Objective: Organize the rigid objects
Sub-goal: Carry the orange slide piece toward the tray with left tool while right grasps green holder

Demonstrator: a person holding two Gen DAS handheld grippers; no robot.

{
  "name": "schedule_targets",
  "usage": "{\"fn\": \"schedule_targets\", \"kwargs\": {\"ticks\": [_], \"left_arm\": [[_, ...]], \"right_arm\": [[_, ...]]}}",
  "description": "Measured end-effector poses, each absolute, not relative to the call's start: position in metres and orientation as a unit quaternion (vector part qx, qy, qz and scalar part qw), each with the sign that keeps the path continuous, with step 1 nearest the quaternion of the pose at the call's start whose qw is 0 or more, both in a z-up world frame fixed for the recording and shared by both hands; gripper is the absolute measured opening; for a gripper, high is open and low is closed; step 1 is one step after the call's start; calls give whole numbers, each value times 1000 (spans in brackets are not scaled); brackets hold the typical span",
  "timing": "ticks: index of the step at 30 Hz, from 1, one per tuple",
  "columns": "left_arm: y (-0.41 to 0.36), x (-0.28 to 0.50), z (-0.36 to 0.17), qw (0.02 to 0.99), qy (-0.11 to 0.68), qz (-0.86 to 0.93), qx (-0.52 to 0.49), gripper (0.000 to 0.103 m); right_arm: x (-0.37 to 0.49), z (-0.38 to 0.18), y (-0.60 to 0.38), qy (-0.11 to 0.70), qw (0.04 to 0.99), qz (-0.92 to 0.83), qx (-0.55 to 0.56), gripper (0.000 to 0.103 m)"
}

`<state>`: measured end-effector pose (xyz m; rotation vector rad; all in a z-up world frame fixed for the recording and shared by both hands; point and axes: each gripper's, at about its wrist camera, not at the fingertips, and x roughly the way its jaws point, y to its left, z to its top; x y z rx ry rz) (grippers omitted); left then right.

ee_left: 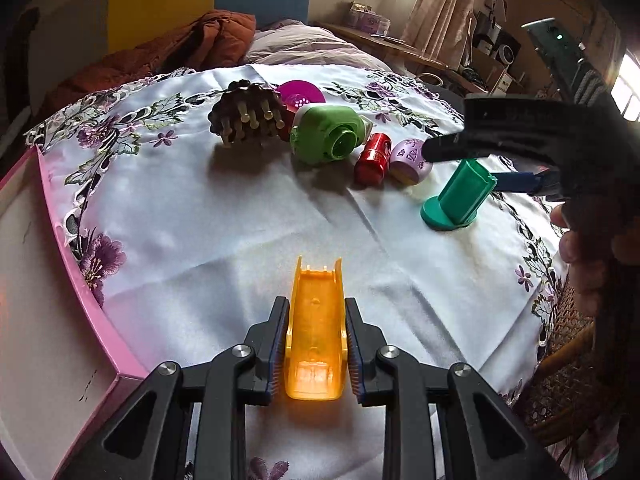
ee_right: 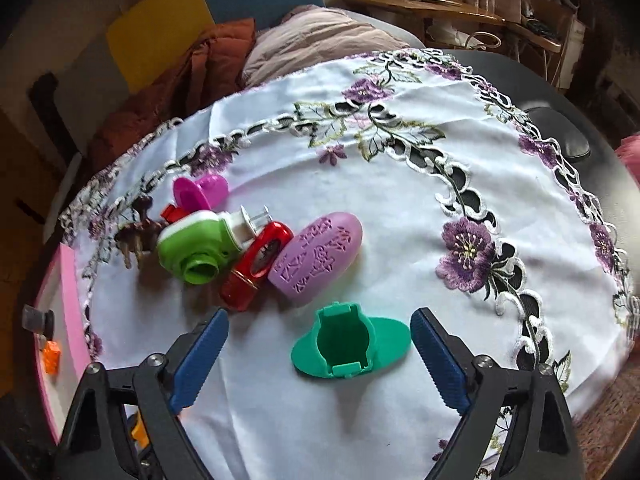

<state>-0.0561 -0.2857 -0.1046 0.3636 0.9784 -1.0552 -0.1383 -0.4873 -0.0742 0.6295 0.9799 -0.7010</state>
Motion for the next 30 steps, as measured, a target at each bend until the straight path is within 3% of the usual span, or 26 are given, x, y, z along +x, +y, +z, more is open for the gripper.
{"fn": "schedule_targets", "kwargs": {"ticks": [1,2,20,30], "left_arm": [[-285,-56,-104,738,445,-480,165,26],[-284,-57,-103,738,445,-479,165,26],[-180,-18,-38,798,424,-426,36,26],[-104,59,-60,829,472,-298,-26,26]], "right_arm": [[-135,-79,-486,467,773,-325,281,52],[-132,-82,-485,478,769,-328,269,31],[-89,-67,-412,477,848,-170,154,30],[-87,-69,-408,477,853,-155,146,30]]}}
